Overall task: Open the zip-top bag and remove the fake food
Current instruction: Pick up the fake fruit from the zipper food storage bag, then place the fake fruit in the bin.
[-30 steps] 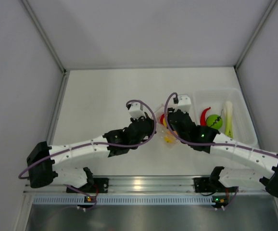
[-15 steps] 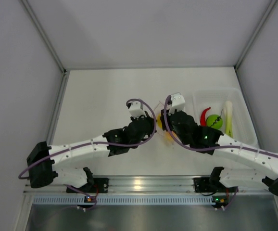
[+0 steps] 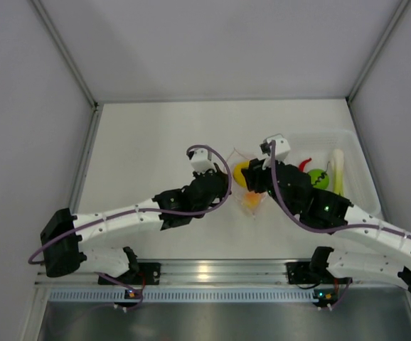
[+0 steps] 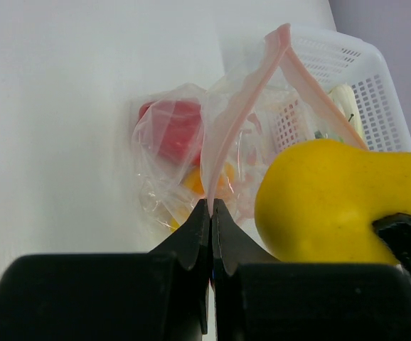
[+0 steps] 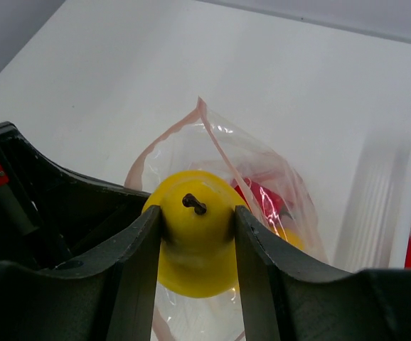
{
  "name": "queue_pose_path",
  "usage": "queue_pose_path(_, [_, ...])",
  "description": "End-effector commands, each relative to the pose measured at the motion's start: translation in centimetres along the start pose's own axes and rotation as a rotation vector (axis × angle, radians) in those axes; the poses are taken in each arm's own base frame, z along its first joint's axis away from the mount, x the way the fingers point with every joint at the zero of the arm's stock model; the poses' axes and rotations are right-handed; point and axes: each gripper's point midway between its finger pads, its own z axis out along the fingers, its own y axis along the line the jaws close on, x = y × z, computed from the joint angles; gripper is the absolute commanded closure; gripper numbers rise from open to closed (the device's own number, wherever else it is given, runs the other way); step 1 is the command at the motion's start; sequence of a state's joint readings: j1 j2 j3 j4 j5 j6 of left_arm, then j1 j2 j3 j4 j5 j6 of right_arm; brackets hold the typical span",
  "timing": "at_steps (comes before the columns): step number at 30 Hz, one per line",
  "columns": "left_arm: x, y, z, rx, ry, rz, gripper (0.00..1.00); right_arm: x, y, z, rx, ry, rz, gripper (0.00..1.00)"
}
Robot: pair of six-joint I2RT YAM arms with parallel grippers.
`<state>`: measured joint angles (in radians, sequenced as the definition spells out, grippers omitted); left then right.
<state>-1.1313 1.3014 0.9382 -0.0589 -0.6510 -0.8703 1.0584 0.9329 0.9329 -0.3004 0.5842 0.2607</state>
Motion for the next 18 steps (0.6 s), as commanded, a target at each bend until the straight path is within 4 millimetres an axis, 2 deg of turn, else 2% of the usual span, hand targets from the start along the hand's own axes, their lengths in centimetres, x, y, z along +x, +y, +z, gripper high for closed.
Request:
queue_pose_path(1, [-1.6, -1.4, 0.0, 0.032, -0.040, -0.053, 1.00, -4.9, 1.3, -2.0, -0.080, -0.107, 0.066, 1.00])
queue_pose_path(7, [-1.3, -0.8, 0.3, 0.026, -0.022, -0.064, 1.00, -8.7, 1.7, -4.1, -0.139, -0.127, 0.126, 1.00])
queue_pose_path(10, [-1.4, -0.4, 0.5, 0.021, -0.019, -0.073, 1.00, -11.3, 0.2, -4.8, -0.080, -0.157, 0.159, 1.00])
queue_pose_path(11, [-1.5, -0.5, 0.5, 0.024, -0.018, -0.074, 1.00, -11.2, -1.1, -4.8, -0.027, -0.139, 0.143, 1.00])
queue_pose_path(12, [-1.5, -0.6, 0.5, 0.026, -0.017, -0.073, 1.00, -12.2, -1.9, -4.8, 0.020, -0.139, 0.151, 1.00])
queue_pose_path(13, [-1.5, -0.6, 0.4, 0.030, -0.017, -0.075, 1.00, -12.2, -2.8, -4.5, 0.062, -0.122, 0.143, 1.00])
queue_pose_path(14, [-1.6, -0.7, 0.3, 0.032, -0.018, -0.076, 1.00, -11.7, -5.2, -4.1, 0.139, -0.080, 0.136, 1.00])
queue_pose_path(15, [-1.8, -0.7, 0.2, 0.035, -0.021, -0.081, 1.00, -12.0, -6.3, -3.4, 0.182, -0.061, 0.146, 1.00])
queue_pose_path(16, [-1.8, -0.8, -0.1, 0.043, -0.018, -0.084, 1.00, -10.6, -11.6, -1.6, 0.322, 0.027, 0.213, 1.00])
queue_pose_path(17, [-2.0, -0.8, -0.2, 0.046, -0.021, -0.086, 1.00, -10.6, -11.6, -1.6, 0.320, 0.028, 0.217, 1.00])
queue_pose_path(18, [-2.0, -0.8, -0.2, 0.048, -0.020, -0.086, 1.00, -10.1, -14.7, -1.4, 0.419, 0.040, 0.243, 1.00])
